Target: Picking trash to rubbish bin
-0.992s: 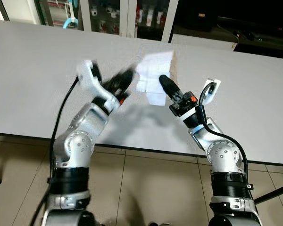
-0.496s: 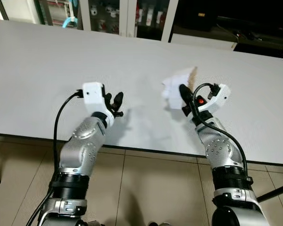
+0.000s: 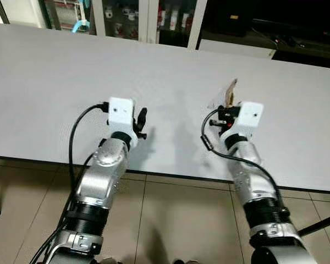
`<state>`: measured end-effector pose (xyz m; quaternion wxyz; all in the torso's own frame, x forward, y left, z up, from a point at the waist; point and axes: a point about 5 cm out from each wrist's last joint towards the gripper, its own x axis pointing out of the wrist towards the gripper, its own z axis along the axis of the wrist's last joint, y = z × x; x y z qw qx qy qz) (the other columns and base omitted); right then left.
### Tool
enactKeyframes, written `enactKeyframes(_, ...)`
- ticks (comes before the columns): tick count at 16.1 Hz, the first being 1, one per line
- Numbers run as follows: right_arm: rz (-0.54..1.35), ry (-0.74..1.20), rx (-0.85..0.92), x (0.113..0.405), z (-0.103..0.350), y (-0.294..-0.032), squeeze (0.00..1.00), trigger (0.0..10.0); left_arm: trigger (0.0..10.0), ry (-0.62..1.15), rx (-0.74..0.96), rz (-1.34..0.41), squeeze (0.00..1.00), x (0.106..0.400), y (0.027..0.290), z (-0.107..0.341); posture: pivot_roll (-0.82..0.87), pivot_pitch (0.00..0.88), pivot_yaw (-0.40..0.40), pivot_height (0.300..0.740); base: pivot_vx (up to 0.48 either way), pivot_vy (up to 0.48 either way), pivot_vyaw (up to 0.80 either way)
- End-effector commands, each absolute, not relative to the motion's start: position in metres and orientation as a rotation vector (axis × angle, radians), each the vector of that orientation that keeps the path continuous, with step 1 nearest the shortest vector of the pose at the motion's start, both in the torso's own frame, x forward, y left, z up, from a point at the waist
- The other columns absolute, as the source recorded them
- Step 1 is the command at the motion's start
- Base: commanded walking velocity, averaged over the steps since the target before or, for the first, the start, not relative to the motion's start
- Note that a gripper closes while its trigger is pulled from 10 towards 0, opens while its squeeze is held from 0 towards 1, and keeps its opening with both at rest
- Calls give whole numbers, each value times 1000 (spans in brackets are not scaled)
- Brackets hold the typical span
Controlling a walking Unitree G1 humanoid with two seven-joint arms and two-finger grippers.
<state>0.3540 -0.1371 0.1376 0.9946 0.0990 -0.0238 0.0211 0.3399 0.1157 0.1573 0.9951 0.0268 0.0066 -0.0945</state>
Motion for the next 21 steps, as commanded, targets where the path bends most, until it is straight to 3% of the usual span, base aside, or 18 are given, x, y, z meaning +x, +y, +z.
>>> enactKeyframes(1,9,-50,182,352,133,-141,0,10000,10000,-25,74,-198,0,340,107,161,-28,59,-101,740,0,0,0)
enactKeyframes(4,1,-33,189,351,129,-137,0,10000,10000,-36,100,-200,0,339,100,159,-30,53,-105,740,0,0,0)
enactKeyframes(21,-24,-1,192,351,122,-133,0,10000,10000,-60,113,-237,0,337,84,155,-47,53,-129,740,-274,0,0)
